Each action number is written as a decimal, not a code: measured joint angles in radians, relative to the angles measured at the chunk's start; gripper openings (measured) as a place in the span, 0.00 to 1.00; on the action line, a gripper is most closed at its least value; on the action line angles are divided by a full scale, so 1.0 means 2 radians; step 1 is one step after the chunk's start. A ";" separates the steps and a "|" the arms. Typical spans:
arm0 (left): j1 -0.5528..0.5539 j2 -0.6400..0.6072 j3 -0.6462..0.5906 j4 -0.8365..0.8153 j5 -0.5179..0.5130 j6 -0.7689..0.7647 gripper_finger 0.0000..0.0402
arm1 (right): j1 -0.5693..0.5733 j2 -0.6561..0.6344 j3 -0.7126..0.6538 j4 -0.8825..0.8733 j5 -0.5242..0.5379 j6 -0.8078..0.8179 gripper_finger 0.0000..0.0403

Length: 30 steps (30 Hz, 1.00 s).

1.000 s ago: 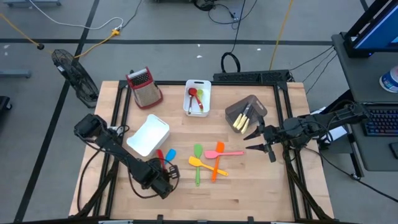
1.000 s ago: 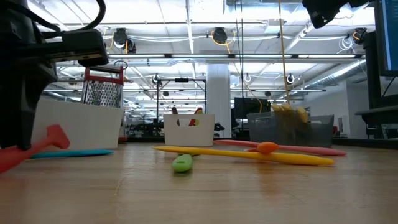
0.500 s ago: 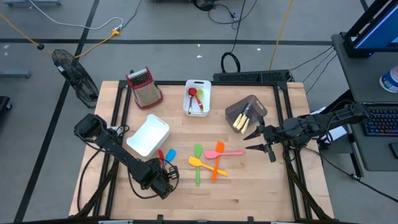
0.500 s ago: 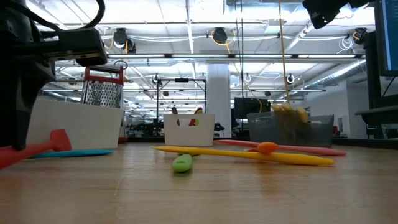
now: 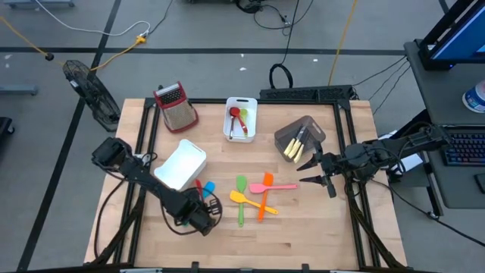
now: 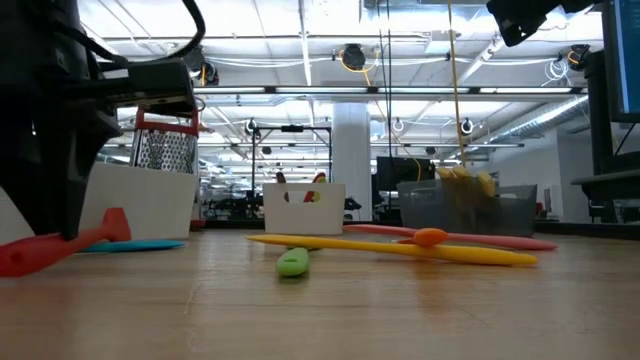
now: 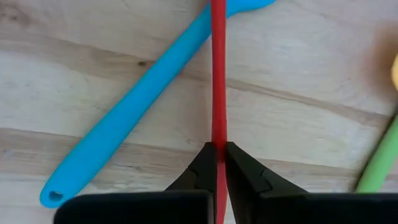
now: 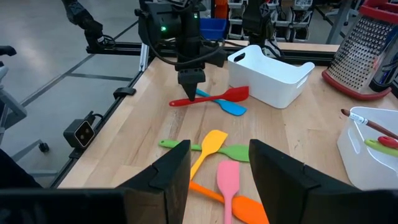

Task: Pick & Place Kitchen Items
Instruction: Put the red spatula into the bottom white bin

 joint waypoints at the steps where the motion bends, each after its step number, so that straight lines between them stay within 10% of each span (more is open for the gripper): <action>1: 0.003 0.001 0.000 0.000 0.007 0.002 0.04 | 0.000 0.000 0.000 0.000 0.000 0.000 0.38; 30: 0.035 0.032 0.002 0.023 0.056 0.053 0.21 | 0.000 0.000 0.000 0.000 0.000 0.013 0.38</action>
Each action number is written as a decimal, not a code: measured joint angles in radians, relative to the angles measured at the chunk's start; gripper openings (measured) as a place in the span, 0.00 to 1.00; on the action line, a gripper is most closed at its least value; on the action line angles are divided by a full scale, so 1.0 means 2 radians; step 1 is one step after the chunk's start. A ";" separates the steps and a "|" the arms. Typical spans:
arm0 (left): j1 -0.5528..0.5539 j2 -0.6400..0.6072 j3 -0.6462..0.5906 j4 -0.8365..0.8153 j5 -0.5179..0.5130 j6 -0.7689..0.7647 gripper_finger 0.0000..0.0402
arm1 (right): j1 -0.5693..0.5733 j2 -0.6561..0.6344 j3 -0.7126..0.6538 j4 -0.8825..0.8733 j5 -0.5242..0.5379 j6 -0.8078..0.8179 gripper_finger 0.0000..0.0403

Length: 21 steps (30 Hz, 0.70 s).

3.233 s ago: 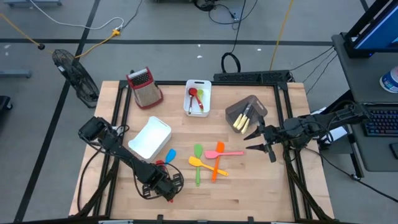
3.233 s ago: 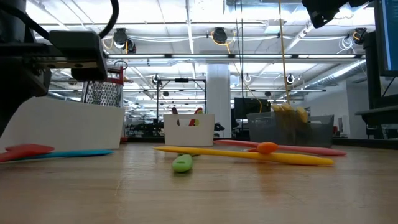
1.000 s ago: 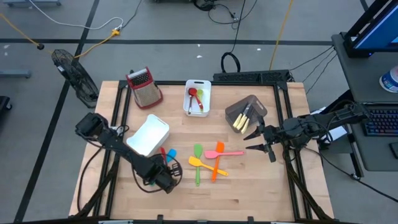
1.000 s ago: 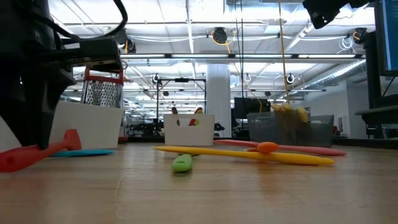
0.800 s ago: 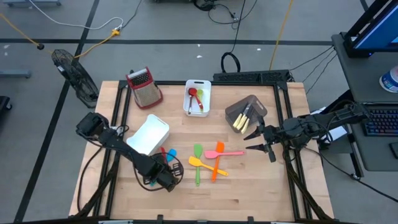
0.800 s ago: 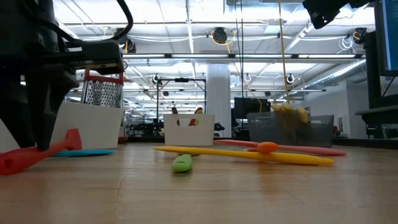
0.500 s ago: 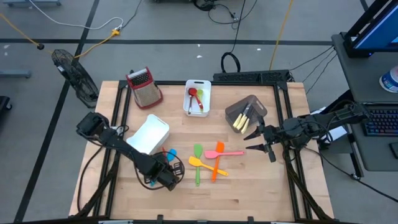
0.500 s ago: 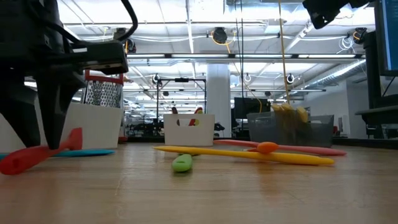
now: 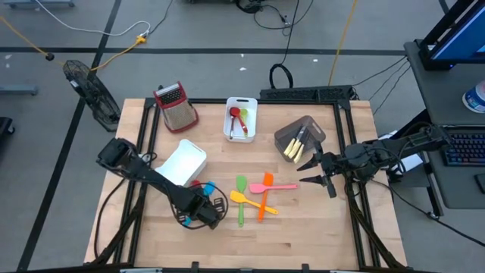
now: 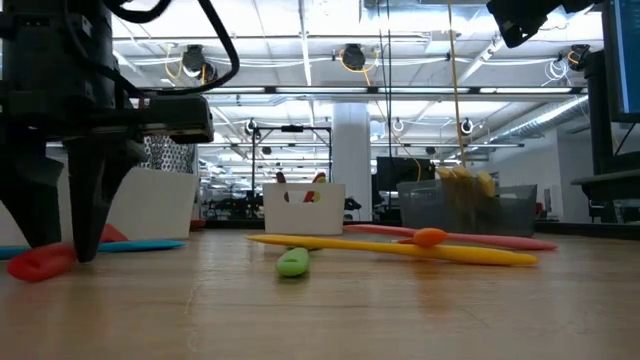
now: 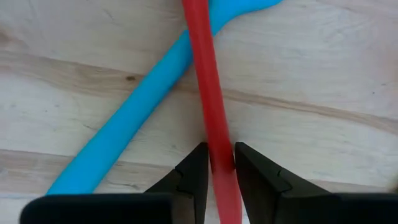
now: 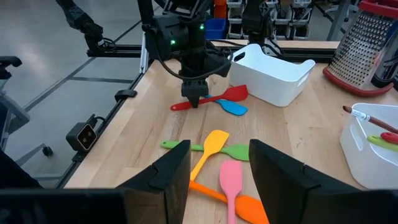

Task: Pick & Place Kitchen Items
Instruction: Put the red spatula into the bottom white bin

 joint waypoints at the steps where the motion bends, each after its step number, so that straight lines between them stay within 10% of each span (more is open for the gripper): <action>1: 0.001 0.000 0.000 -0.002 0.006 0.001 0.21 | 0.000 0.000 0.000 0.000 0.000 0.000 0.38; 21: -0.018 -0.025 -0.004 -0.002 -0.065 -0.009 0.02 | 0.000 0.000 0.000 0.000 0.000 0.009 0.38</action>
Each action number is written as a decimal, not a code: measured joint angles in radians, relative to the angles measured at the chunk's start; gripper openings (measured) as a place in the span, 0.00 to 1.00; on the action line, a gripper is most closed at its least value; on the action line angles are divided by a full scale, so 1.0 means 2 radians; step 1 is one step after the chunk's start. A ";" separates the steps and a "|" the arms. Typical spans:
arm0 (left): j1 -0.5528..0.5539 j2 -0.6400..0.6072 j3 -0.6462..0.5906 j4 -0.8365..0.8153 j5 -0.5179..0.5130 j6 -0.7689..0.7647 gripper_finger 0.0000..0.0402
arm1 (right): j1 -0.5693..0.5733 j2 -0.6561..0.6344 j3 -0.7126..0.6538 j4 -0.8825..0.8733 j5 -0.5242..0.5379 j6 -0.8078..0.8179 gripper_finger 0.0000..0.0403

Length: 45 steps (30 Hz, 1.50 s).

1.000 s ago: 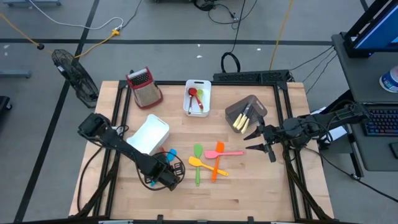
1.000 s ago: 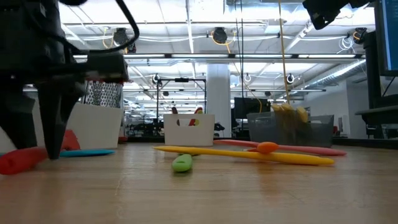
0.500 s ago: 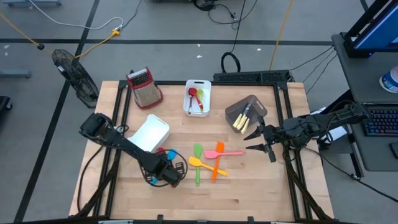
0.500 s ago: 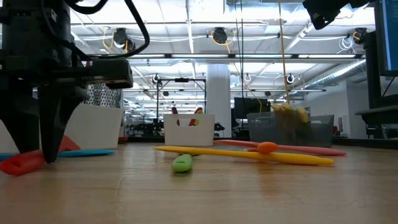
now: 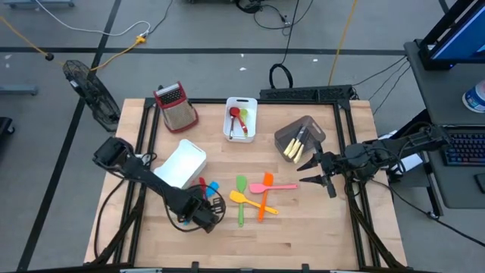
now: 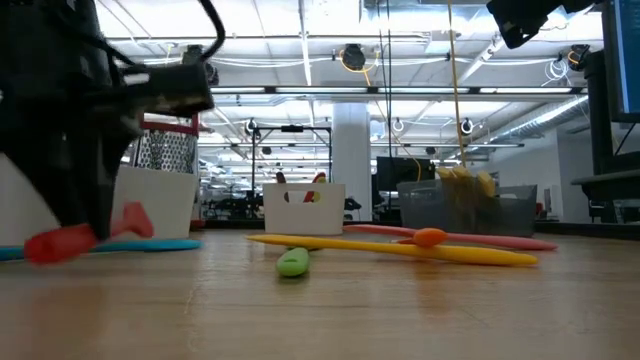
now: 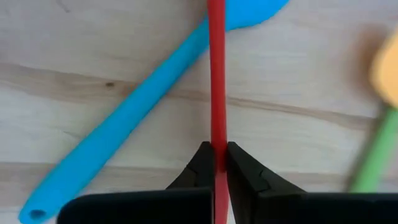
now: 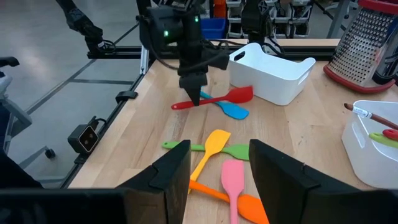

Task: Pick & Place Kitchen Items
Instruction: Put the red spatula into the bottom white bin

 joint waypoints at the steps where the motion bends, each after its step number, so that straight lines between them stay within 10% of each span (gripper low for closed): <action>1: -0.001 -0.007 0.000 -0.001 -0.005 -0.001 0.02 | 0.000 0.000 0.000 0.000 0.000 0.000 0.38; 23: -0.013 -0.227 0.001 -0.028 -0.099 0.087 0.01 | 0.000 0.000 0.000 0.000 0.000 0.000 0.38; 45: 0.101 -0.386 0.001 -0.226 0.191 0.152 0.01 | 0.000 0.000 0.000 0.000 0.000 0.000 0.38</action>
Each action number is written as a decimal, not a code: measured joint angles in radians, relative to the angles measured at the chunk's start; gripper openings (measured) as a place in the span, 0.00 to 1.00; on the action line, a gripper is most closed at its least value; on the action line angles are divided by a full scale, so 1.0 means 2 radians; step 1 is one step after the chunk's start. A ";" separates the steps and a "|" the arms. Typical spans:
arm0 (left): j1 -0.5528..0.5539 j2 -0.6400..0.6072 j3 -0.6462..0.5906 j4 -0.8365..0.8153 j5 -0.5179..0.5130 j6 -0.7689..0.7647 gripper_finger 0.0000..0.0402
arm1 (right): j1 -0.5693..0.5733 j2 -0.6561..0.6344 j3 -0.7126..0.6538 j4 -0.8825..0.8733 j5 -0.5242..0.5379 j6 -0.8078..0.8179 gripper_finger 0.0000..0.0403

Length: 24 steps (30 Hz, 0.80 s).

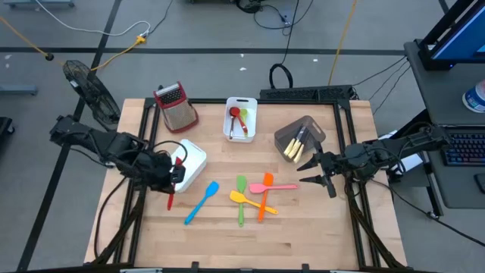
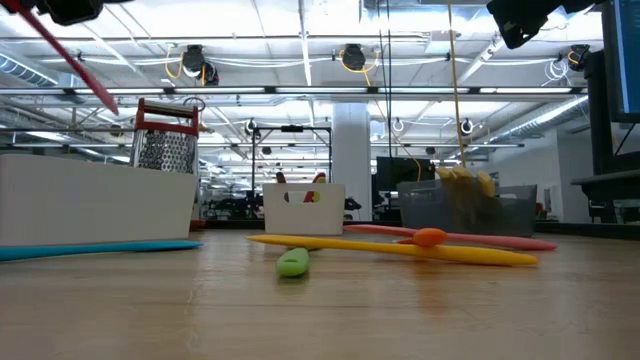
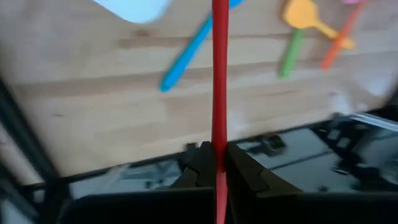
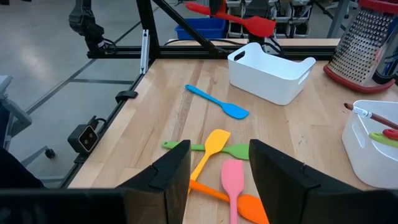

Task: Pick & Place Kitchen Items
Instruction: Put the red spatula into the bottom white bin

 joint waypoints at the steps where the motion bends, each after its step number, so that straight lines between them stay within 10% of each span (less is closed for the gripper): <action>1: 0.008 0.003 0.000 -0.012 0.009 0.014 0.01 | 0.000 0.000 0.000 0.000 0.000 0.000 0.38; 24: 0.189 0.158 0.000 -0.232 0.042 0.475 0.01 | 0.000 0.000 0.000 0.000 0.002 0.011 0.38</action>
